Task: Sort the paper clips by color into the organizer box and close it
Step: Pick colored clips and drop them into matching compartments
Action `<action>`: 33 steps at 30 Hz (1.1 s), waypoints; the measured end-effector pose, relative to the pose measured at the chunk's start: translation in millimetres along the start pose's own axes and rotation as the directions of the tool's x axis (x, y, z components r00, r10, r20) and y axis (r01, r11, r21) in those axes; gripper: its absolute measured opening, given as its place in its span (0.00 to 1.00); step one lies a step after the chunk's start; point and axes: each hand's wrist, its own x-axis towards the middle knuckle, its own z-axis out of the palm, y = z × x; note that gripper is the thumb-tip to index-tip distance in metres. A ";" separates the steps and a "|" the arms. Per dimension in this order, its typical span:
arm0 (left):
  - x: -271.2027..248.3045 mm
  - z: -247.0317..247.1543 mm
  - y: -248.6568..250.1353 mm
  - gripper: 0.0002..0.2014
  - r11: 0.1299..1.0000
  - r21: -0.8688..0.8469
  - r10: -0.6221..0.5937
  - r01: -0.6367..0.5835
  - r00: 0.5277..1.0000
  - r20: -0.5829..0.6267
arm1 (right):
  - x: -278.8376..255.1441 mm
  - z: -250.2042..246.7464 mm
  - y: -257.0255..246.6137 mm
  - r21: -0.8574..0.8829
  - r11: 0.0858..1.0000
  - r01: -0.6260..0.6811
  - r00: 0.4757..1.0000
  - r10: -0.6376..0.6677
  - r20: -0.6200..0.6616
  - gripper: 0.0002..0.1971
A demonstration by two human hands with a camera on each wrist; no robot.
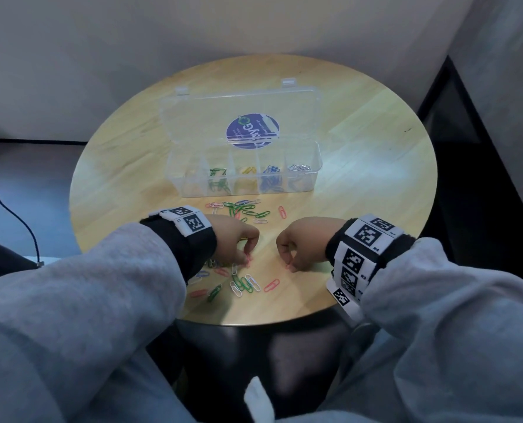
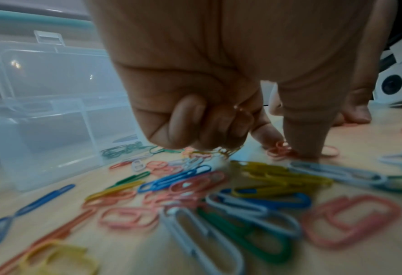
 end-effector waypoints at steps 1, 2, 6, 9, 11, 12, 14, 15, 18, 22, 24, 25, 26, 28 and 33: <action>-0.5 1.3 -0.8 0.10 1.000 -0.003 -0.013 0.013 1.000 -0.003 | -0.1 0.2 1.0 -0.004 1.000 -0.013 1.000 0.013 0.002 0.07; -0.6 2.5 -1.4 0.10 1.000 -0.001 -0.027 0.027 1.000 -0.006 | -0.4 0.9 1.8 -0.006 1.000 -0.026 1.000 0.026 0.007 0.08; -2.9 4.1 0.2 0.09 1.000 -0.009 -0.029 0.029 0.999 -0.028 | -5.9 -1.9 5.2 0.083 0.994 -0.073 0.996 0.069 0.056 0.11; -3.2 2.3 3.5 0.10 1.000 -0.011 -0.010 0.010 1.000 -0.011 | -12.9 -13.6 11.8 0.328 0.942 -0.075 0.997 0.066 0.039 0.09; -1.2 0.4 5.6 0.08 1.000 0.015 -0.015 0.015 1.000 0.001 | -17.4 -20.4 15.0 0.566 0.823 -0.048 0.999 0.045 0.020 0.10; 0.3 -0.5 6.7 0.08 0.999 0.033 -0.021 0.021 1.000 0.007 | -19.1 -22.1 16.1 0.669 0.742 -0.036 0.999 0.037 0.012 0.11; 1.8 -2.3 8.8 0.08 0.998 0.050 -0.029 0.028 1.000 0.011 | -20.5 -22.2 18.1 0.777 0.629 -0.026 1.000 0.027 0.011 0.13; 1.9 -2.8 9.7 0.09 0.998 0.054 -0.029 0.028 1.000 0.012 | -19.9 -21.1 18.6 0.791 0.611 -0.033 0.999 0.027 0.020 0.13; 2.2 -2.9 10.2 0.09 0.998 0.064 -0.020 0.018 0.999 0.025 | -15.5 -17.1 16.5 0.773 0.630 -0.066 0.998 0.038 0.055 0.12; 0.4 -1.7 9.1 0.06 0.999 0.002 -0.047 0.047 0.998 0.029 | -12.1 -13.9 7.1 0.710 0.697 -0.098 0.994 0.032 0.105 0.13; -1.9 -4.1 6.5 0.08 0.992 -0.099 -0.080 0.079 0.997 0.002 | -12.2 -12.2 1.7 0.703 0.707 -0.078 0.992 -0.013 0.123 0.14; -3.8 -6.5 4.3 0.09 0.982 -0.164 -0.095 0.091 0.995 -0.018 | -12.7 -11.3 -0.4 0.700 0.711 -0.063 0.991 -0.038 0.127 0.14; -5.1 -9.0 0.9 0.09 0.963 -0.253 -0.106 0.095 0.994 -0.030 | -12.9 -10.8 -2.2 0.688 0.725 -0.044 0.990 -0.060 0.127 0.14; -7.7 -14.4 -6.2 0.10 0.837 -0.540 -0.105 0.082 0.994 -0.011 | -13.3 -10.5 -5.8 0.598 0.801 0.002 0.988 -0.092 0.120 0.10; -15.4 -25.2 -19.8 0.12 0.297 -0.954 -0.120 0.030 0.993 -0.006 | -8.5 -2.6 -22.0 0.148 0.987 0.065 0.992 -0.079 0.095 0.07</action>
